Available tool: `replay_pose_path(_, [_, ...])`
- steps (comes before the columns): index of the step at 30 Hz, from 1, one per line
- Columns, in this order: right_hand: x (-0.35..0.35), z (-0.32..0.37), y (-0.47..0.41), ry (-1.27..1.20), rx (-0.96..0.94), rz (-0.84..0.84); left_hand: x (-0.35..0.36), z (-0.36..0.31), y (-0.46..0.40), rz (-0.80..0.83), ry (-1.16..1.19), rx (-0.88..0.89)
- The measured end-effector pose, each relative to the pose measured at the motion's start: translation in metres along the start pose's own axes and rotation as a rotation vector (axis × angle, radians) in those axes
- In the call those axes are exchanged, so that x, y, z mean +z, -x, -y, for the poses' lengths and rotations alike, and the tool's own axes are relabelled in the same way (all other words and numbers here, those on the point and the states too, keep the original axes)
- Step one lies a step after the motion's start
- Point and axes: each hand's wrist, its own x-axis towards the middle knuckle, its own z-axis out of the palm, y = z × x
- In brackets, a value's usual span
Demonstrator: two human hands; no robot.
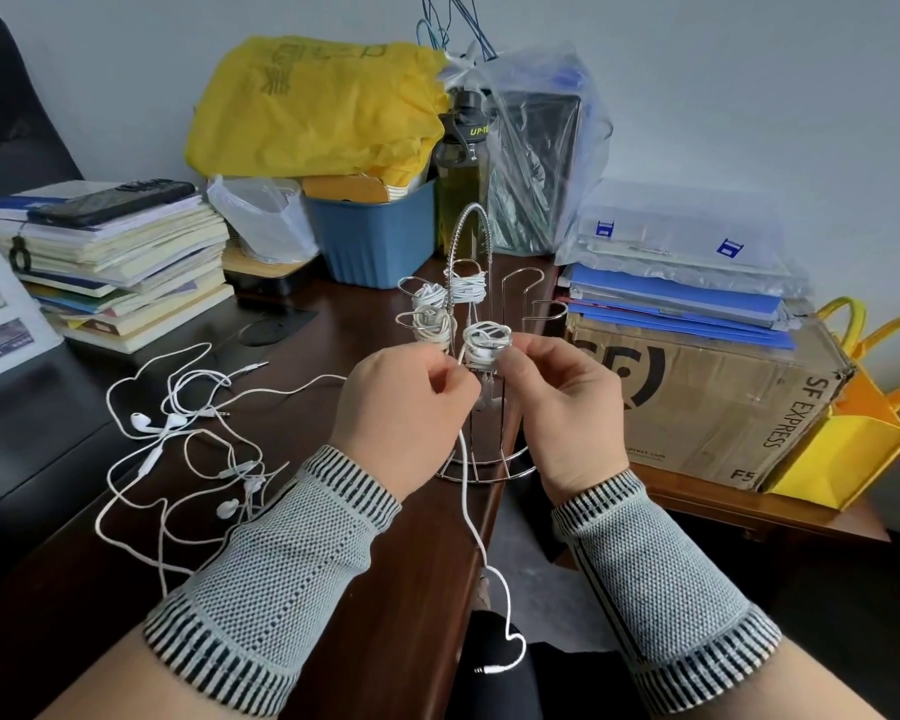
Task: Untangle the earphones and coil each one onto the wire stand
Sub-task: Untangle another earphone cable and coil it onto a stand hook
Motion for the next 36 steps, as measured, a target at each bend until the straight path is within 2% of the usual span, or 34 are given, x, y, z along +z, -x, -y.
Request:
replay_pose_path(7, [0.008, -0.004, 0.000, 0.004, -0.011, -0.002, 0.000, 0.007, 0.001, -0.026, 0.129, -0.015])
replay_pose_path(14, [0.010, -0.013, 0.000, 0.011, -0.020, -0.011, 0.007, 0.007, 0.003, -0.057, 0.150, 0.014])
replay_pose_path(18, [0.007, -0.014, 0.002, 0.039, -0.063, 0.005, 0.007, 0.006, 0.004, -0.058, 0.151, -0.033])
replay_pose_path(23, [0.003, -0.015, 0.005, 0.097, -0.115, 0.033, 0.006, 0.005, 0.006, -0.041, 0.287, -0.103])
replay_pose_path(36, [0.003, -0.012, -0.001, 0.149, -0.140, 0.034, 0.012, 0.013, 0.005, -0.073, 0.203, 0.004])
